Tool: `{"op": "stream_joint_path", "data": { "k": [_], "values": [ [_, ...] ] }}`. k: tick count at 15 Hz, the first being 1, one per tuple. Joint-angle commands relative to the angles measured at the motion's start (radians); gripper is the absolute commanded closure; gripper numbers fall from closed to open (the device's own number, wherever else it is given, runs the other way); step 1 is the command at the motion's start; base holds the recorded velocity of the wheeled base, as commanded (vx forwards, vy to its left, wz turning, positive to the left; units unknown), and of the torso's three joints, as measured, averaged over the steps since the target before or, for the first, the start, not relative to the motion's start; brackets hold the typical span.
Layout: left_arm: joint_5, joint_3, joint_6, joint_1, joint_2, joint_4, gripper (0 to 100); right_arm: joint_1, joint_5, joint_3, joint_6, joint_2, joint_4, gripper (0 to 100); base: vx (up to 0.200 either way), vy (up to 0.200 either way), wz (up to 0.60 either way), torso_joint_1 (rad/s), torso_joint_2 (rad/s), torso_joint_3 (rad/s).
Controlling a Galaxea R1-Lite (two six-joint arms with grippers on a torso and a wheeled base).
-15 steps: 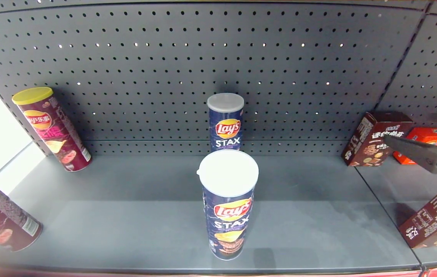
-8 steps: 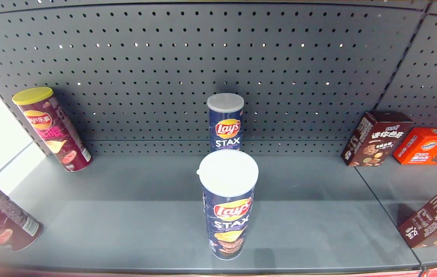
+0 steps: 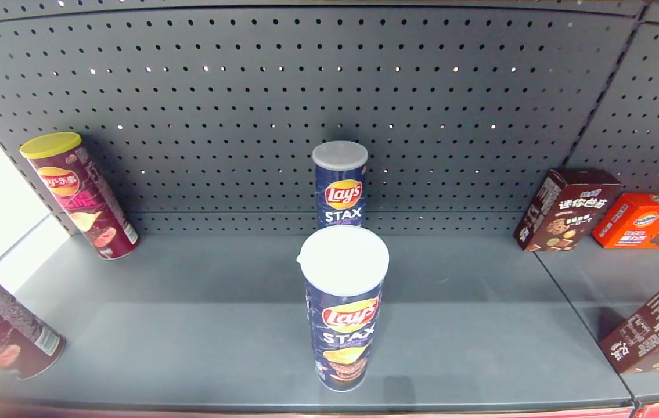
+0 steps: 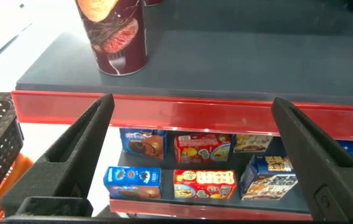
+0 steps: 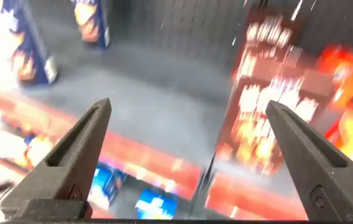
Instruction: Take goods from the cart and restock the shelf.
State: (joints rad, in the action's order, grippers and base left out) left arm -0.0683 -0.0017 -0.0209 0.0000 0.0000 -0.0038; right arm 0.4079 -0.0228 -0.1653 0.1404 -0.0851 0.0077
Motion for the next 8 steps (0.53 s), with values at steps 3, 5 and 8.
{"op": "stream_joint_path", "data": {
  "k": [3, 5, 8],
  "values": [
    [-0.001, 0.0, -0.001, 0.0, 0.0, -0.001, 0, 0.002, 0.018, 0.145, -0.013, 0.085, -0.014, 0, 0.0, 0.0, 0.0, 0.0, 0.0, 0.0],
    [-0.001, 0.0, -0.001, -0.002, 0.0, -0.001, 0, 0.002, 0.046, 0.144, -0.039, 0.085, -0.021, 0, 0.0, 0.0, 0.0, 0.0, 0.0, 0.0],
    [-0.001, 0.0, -0.002, -0.002, 0.0, -0.001, 0, 0.002, -0.164, 0.158, -0.104, 0.085, -0.051, 0, 0.0, 0.0, 0.0, 0.0, 0.0, 0.0]
  ]
}}
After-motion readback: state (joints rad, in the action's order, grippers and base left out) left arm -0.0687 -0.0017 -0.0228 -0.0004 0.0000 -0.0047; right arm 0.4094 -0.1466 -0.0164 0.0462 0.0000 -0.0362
